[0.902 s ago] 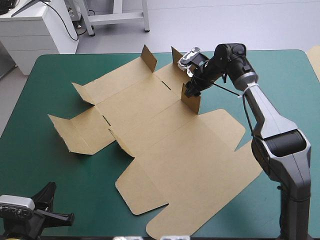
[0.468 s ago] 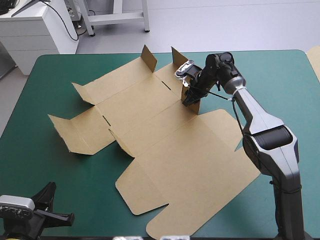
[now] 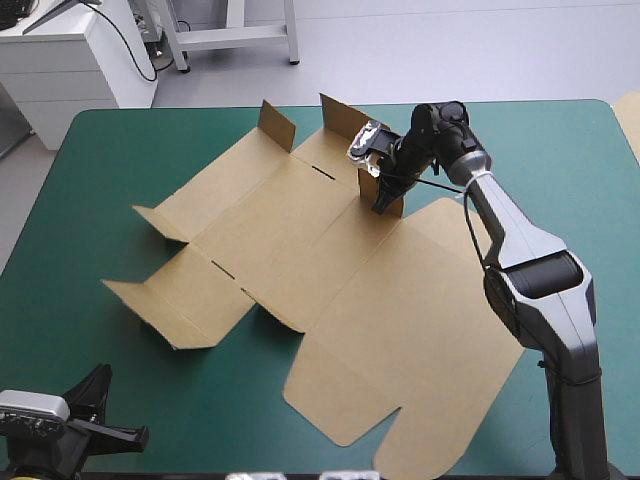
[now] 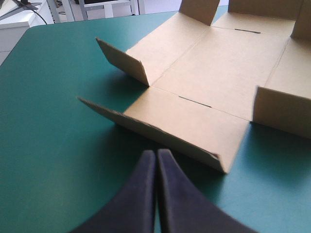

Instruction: Fold the box

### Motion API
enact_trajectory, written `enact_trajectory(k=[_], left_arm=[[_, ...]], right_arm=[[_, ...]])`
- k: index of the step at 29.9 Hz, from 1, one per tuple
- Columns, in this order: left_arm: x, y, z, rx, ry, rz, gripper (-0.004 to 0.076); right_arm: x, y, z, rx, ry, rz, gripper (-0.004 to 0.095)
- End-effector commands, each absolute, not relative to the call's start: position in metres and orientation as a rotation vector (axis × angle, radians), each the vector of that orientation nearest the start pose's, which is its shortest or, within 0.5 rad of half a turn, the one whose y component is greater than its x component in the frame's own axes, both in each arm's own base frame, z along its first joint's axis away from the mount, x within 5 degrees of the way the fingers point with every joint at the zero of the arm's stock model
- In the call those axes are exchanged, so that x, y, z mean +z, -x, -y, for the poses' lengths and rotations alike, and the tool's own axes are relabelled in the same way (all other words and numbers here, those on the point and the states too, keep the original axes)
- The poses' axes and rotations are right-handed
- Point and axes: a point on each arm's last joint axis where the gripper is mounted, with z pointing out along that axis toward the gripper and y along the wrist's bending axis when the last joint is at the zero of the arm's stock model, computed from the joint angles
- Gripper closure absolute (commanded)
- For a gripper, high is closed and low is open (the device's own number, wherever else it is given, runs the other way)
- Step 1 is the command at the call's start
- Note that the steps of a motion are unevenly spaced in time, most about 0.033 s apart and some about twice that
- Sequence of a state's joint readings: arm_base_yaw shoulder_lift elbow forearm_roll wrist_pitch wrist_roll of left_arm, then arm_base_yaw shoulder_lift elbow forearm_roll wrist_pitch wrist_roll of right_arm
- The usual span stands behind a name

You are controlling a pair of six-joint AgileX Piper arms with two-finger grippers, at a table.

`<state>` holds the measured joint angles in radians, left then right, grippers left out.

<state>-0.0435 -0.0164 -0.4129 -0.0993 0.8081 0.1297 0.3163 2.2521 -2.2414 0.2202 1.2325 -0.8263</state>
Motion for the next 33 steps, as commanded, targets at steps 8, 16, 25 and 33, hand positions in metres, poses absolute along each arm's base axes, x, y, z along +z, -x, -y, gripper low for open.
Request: enact_trajectory(k=[8,16,25,33], left_arm=[[0.29,-0.007,0.007,-0.064,-0.136,-1.741,0.0731],[0.29,-0.007,0.007,-0.064,-0.136,-1.741,0.0731],[0.29,-0.007,0.007,-0.064,-0.136,-1.741,0.0731],[0.29,-0.007,0.007,-0.064,-0.136,-1.741,0.0731]], right_arm=[[0.381,-0.427,-0.186,0.029,1.622,-1.79,0.0929],[0.397,-0.395,-0.227,0.024,1.748,-1.631,0.0929],[0.386,-0.379,-0.257,0.069,1.816,-1.612,0.0929],[0.344,-0.387,-0.248,-0.044,1.888,-1.793,0.0929]])
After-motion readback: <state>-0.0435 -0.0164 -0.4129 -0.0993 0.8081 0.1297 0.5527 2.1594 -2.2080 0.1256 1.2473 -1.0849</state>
